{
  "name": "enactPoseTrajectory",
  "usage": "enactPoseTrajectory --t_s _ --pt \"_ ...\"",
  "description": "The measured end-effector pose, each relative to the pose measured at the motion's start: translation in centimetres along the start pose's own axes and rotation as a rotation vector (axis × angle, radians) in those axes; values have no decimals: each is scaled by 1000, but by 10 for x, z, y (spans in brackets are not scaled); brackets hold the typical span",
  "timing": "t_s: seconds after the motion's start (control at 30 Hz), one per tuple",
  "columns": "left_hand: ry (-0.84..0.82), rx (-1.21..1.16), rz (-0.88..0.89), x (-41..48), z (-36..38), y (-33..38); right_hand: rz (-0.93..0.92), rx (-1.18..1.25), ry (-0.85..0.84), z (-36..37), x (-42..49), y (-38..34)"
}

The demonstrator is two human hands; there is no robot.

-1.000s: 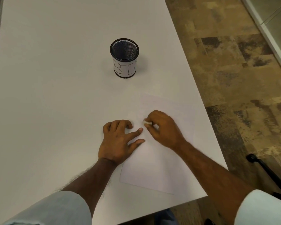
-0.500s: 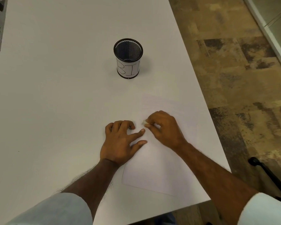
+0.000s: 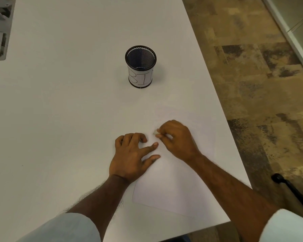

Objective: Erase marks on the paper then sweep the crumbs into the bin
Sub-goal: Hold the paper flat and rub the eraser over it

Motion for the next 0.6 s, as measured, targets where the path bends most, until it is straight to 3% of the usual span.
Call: enactPoseTrajectory --t_s 0.3,0.47,0.6 --pt "46 15 45 -2 -1 3 240 -58 227 -33 50 62" --pt "77 21 80 -1 -1 6 21 19 17 2 7 -6" --pt "91 15 83 -1 -2 6 13 -52 6 4 28 12"
Point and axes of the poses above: each hand's wrist, its own x-axis towards the middle knuckle, its own z-axis out of the palm, y = z × x, the point moved 9 cm from there along x, towards the middle knuckle, and after that the axes turned 8 degrees about -z, right-handed, at the moved point
